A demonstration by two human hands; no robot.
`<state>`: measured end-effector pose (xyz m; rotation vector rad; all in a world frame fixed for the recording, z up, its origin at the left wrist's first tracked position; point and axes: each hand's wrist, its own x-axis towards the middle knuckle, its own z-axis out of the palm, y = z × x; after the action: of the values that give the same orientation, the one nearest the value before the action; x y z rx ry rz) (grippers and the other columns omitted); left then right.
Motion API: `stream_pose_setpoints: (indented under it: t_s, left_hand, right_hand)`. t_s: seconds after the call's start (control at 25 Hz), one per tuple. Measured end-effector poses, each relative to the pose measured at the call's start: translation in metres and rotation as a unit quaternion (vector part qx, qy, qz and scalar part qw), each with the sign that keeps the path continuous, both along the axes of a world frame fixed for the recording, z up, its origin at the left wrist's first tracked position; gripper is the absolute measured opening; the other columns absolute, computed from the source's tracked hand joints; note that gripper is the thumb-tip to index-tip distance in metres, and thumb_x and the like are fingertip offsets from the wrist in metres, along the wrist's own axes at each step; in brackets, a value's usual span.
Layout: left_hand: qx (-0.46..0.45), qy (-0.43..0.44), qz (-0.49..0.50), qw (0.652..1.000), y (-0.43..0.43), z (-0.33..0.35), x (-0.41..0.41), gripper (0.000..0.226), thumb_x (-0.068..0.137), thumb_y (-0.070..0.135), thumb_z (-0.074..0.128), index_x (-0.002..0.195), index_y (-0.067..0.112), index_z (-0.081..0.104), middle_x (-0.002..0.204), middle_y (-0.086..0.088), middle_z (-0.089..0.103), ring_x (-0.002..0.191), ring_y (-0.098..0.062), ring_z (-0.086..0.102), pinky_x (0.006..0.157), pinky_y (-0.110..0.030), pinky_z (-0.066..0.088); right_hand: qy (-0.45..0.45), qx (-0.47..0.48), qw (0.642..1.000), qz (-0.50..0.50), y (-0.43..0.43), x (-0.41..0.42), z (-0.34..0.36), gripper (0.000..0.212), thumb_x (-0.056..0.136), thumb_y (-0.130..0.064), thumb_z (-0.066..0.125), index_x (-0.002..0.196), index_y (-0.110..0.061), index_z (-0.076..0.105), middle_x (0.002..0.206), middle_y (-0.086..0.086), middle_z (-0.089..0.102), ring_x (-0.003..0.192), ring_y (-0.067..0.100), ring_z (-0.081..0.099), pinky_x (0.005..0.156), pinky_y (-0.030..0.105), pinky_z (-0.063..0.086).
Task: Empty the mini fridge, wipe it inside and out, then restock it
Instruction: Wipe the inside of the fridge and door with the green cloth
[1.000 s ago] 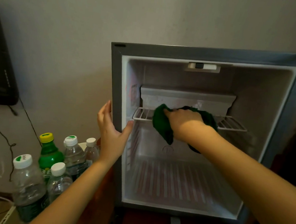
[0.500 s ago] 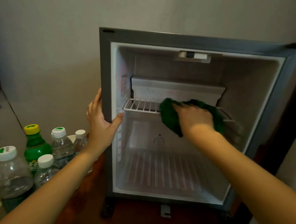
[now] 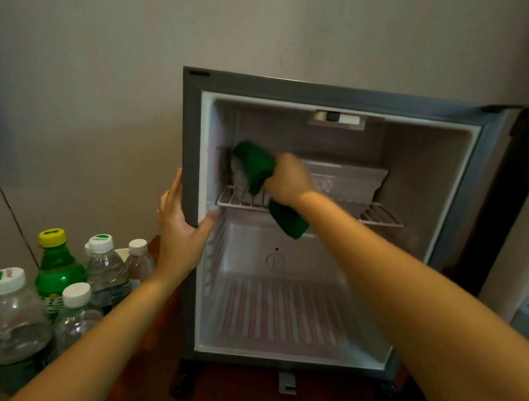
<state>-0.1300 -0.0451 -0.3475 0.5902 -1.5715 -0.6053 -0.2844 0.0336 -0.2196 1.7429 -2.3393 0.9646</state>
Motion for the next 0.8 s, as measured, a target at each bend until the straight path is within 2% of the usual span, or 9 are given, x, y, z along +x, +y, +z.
stream_pose_setpoints:
  t_s: [0.08,0.16,0.24,0.36,0.48,0.56,0.68,0.72,0.8]
  left_hand:
    - [0.001,0.003,-0.001,1.000,0.000,-0.001,0.000,0.086,0.075,0.052,0.061,0.148,0.026,0.025,0.133,0.008,0.037,0.130,-0.024,0.037,0.105,-0.055,0.037]
    - [0.001,0.001,0.002,1.000,-0.002,-0.001,0.001,0.087,0.074,0.052,0.062,0.148,0.027,0.023,0.130,0.013,0.034,0.130,-0.024,0.036,0.105,-0.056,0.037]
    - [0.001,-0.016,0.002,1.000,-0.002,-0.001,0.003,0.088,0.075,0.052,0.062,0.149,0.029,0.020,0.136,0.009,0.034,0.131,-0.024,0.034,0.106,-0.056,0.034]
    - [0.004,-0.040,0.001,0.999,0.000,-0.001,0.007,0.088,0.078,0.047,0.064,0.150,0.032,0.016,0.142,0.000,0.032,0.134,-0.024,0.030,0.109,-0.055,0.030]
    - [0.019,-0.039,-0.014,0.999,0.004,0.001,0.006,0.089,0.079,0.044,0.064,0.150,0.035,0.013,0.144,-0.001,0.030,0.135,-0.025,0.027,0.110,-0.054,0.029]
    - [0.023,-0.032,-0.016,0.999,0.006,0.001,0.007,0.089,0.079,0.043,0.064,0.150,0.035,0.012,0.144,-0.001,0.030,0.135,-0.026,0.028,0.109,-0.055,0.029]
    - [0.032,-0.032,-0.027,0.999,0.005,0.002,0.008,0.088,0.083,0.039,0.068,0.150,0.037,0.011,0.144,-0.002,0.029,0.135,-0.026,0.028,0.110,-0.056,0.029]
    - [0.036,-0.033,-0.032,0.998,0.007,0.002,0.008,0.088,0.084,0.035,0.069,0.151,0.035,0.011,0.145,-0.003,0.028,0.136,-0.026,0.027,0.110,-0.054,0.029]
    - [0.042,-0.021,-0.045,0.998,0.012,0.003,0.008,0.084,0.086,0.028,0.068,0.151,0.029,0.015,0.145,-0.005,0.028,0.136,-0.025,0.030,0.111,-0.051,0.030]
  right_hand:
    - [0.178,0.176,0.967,0.040,-0.026,0.010,-0.008,0.034,0.086,-0.014,0.061,0.120,-0.013,0.059,0.108,0.009,0.064,0.091,0.025,0.060,0.071,0.033,0.047]
    - [0.244,0.221,0.943,0.050,-0.031,0.001,-0.004,0.032,0.088,-0.017,0.058,0.120,-0.016,0.059,0.108,0.008,0.064,0.089,0.025,0.059,0.071,0.032,0.046]
    - [0.248,0.212,0.944,0.043,-0.015,-0.010,-0.001,0.025,0.090,-0.019,0.056,0.114,-0.017,0.062,0.105,0.007,0.065,0.089,0.026,0.061,0.075,0.034,0.049]
    - [0.248,0.220,0.942,-0.042,0.016,-0.022,0.002,0.020,0.096,-0.023,0.048,0.101,-0.010,0.063,0.097,0.008,0.065,0.083,0.025,0.061,0.083,0.037,0.051]
    - [0.139,0.324,0.924,-0.151,0.053,-0.040,0.016,0.021,0.086,-0.020,0.056,0.089,-0.002,0.067,0.084,0.011,0.070,0.076,0.028,0.067,0.072,0.032,0.050]
    - [0.105,0.391,0.887,-0.221,0.066,-0.042,0.016,0.017,0.076,-0.015,0.062,0.083,0.000,0.067,0.082,0.013,0.073,0.076,0.028,0.070,0.075,0.032,0.052]
    - [0.214,0.456,0.823,-0.262,0.076,-0.031,0.024,0.023,0.086,-0.026,0.064,0.098,-0.009,0.055,0.100,0.008,0.064,0.093,0.028,0.063,0.088,0.037,0.050]
    - [0.201,0.444,0.834,-0.258,0.080,-0.029,0.032,0.026,0.089,-0.027,0.062,0.106,-0.008,0.054,0.095,0.009,0.060,0.090,0.028,0.060,0.086,0.038,0.050]
    - [0.091,0.329,0.915,-0.216,0.088,-0.028,0.050,0.020,0.092,-0.016,0.056,0.103,0.001,0.055,0.082,0.013,0.055,0.075,0.027,0.057,0.074,0.038,0.049]
